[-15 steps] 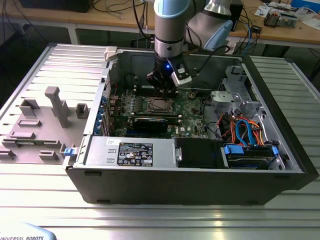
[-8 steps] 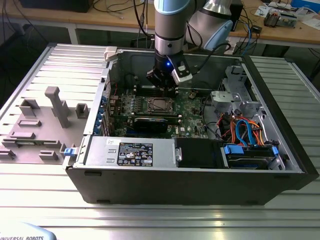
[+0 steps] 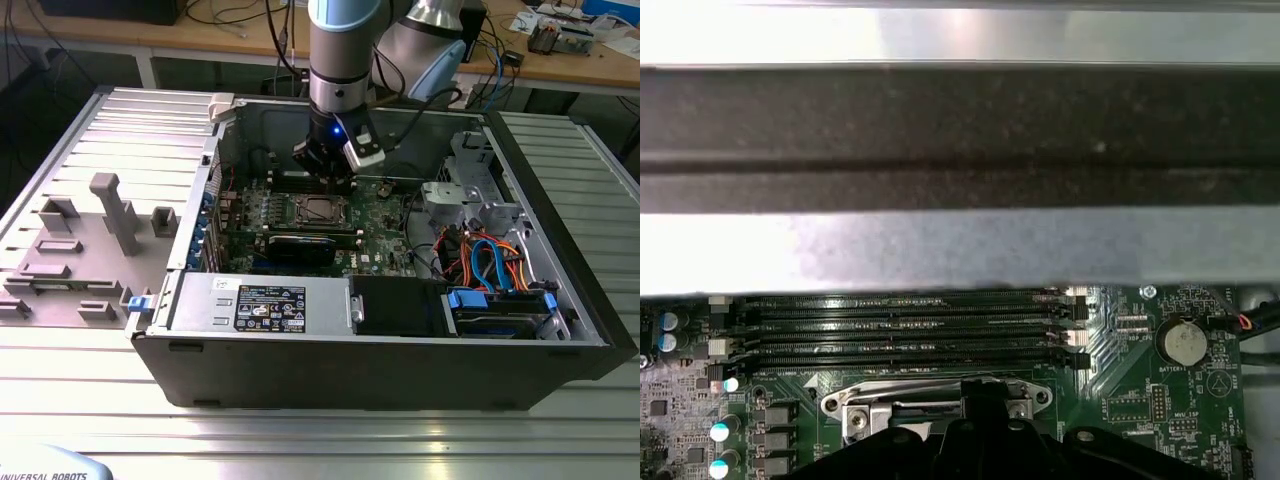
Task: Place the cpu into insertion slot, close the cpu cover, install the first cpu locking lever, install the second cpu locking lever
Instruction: 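Install the second cpu locking lever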
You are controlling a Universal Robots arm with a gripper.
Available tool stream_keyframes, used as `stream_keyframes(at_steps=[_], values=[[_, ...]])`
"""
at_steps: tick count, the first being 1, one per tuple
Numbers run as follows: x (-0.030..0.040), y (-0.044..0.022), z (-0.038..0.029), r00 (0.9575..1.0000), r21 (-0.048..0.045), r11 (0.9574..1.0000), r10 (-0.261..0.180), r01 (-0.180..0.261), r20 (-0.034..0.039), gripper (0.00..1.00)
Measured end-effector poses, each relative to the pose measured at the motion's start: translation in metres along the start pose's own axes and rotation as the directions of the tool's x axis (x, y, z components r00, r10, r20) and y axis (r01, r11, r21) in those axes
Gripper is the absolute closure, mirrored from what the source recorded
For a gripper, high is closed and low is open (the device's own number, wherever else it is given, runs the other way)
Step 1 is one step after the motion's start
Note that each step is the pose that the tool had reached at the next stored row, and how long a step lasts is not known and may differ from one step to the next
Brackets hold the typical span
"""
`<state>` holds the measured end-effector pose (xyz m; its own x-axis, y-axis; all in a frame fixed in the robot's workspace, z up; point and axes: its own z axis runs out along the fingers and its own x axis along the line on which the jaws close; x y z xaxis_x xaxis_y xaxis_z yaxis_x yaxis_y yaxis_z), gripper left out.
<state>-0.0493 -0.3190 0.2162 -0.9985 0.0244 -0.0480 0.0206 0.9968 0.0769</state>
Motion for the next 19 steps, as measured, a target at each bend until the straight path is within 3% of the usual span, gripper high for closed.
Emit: stream_keyframes(at_steps=[14,19], values=[[0.0000,-0.0006,-0.0004,1.0000,0.0003,1.0000,0.000,0.000,-0.0002,0.89],[-0.0005,0.0003,-0.0105,1.0000,0.0002,1.0000,0.000,0.000,-0.0001,0.89]])
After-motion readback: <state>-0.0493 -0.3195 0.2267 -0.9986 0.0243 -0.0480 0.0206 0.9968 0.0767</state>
